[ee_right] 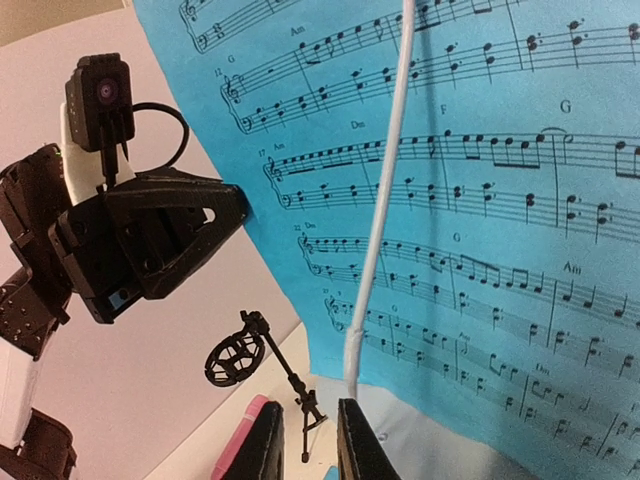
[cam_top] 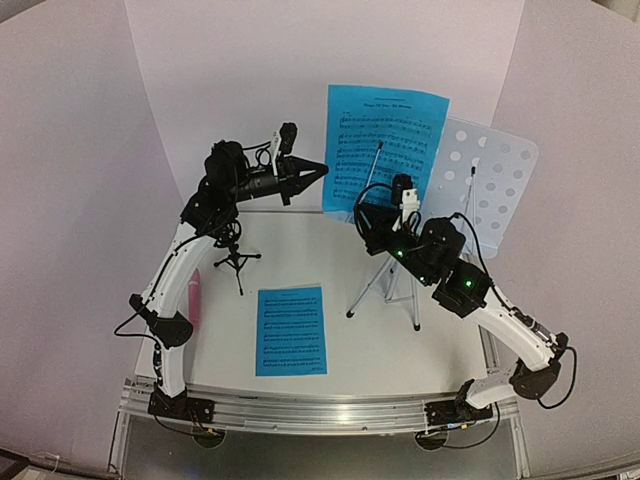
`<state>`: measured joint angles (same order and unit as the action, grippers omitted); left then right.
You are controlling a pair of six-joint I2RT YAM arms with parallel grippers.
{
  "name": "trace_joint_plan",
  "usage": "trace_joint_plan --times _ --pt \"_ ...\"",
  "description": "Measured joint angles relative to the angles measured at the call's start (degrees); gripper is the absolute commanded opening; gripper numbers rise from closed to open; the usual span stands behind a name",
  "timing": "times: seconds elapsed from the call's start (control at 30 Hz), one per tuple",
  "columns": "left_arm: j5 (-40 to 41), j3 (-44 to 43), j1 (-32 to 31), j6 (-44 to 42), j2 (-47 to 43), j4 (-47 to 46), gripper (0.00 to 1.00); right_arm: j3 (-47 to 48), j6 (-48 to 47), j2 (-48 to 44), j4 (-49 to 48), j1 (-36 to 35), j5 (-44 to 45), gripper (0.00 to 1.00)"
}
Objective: Set up the instrument practice props
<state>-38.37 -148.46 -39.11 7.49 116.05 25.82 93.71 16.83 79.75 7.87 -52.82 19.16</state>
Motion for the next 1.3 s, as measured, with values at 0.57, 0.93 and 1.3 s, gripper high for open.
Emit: trace_joint_plan --times 0.57,0.93,1.3 --pt "0.01 0.19 -0.01 -0.19 0.00 -0.39 0.18 -0.57 1.22 -1.00 0.05 -0.26 -1.00 0.23" --pt "0.88 1.92 0.00 -1.75 -0.70 -0.12 0.38 -2.38 2.13 -2.69 0.31 -0.26 -1.08 0.41" --pt "0.85 10.92 0.71 -4.58 -12.38 6.86 0.87 -3.04 4.37 -6.13 6.87 -0.44 -7.61 0.80"
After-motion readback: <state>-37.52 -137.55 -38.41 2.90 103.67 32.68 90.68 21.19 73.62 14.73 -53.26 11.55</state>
